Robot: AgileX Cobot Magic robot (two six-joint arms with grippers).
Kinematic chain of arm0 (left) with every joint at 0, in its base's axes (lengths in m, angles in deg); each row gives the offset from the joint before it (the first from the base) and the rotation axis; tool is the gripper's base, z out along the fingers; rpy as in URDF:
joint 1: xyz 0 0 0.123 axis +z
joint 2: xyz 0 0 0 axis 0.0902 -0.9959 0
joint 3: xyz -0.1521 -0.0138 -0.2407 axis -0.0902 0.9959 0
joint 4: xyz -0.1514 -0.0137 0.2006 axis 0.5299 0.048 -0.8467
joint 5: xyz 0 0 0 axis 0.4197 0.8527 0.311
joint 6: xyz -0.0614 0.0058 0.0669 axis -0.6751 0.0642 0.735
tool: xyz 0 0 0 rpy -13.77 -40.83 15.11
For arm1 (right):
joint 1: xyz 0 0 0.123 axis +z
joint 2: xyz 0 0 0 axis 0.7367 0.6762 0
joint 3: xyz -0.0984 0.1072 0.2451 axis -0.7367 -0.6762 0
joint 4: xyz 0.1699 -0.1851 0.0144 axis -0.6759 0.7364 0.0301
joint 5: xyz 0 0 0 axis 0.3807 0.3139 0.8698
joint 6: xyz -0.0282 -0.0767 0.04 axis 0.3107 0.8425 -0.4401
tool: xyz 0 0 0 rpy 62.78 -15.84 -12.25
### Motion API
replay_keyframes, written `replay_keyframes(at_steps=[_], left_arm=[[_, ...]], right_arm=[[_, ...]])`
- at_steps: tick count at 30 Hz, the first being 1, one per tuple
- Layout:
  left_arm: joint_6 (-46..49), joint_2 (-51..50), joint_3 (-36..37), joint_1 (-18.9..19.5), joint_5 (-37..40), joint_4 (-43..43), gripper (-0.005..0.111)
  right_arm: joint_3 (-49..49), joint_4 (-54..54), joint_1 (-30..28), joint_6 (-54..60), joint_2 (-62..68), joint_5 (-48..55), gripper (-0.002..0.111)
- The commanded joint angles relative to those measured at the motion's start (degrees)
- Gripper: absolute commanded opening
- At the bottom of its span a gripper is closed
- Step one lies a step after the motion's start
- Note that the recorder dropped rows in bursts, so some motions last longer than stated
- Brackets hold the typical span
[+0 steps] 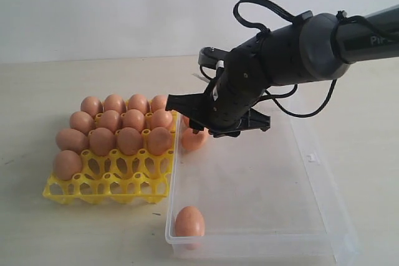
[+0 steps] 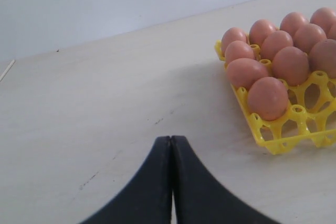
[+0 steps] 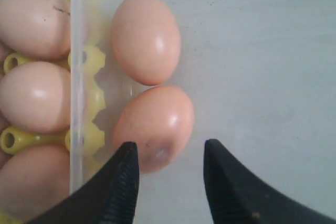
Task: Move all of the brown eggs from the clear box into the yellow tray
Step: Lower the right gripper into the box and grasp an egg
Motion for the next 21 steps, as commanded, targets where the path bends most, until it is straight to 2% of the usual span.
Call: replay_keyframes(at_steps=[1, 7, 12, 21], left_arm=[[-0.21, 0.35, -0.23, 0.1, -0.33, 0.02, 0.0], [-0.21, 0.35, -0.23, 0.1, -0.33, 0.02, 0.0], [-0.21, 0.35, -0.23, 0.1, -0.33, 0.02, 0.0], [-0.21, 0.35, -0.23, 0.1, -0.33, 0.02, 0.0]], right_arm=[[-0.28, -1.16, -0.63, 0.66, 0.17, -2.12, 0.039], [-0.28, -5.31, -0.63, 3.79, 0.94, -4.6, 0.04], [-0.28, -5.31, -1.27, 4.34, 1.27, -2.9, 0.047], [-0.28, -7.45, -1.6, 5.08, 2.3, -4.38, 0.047]])
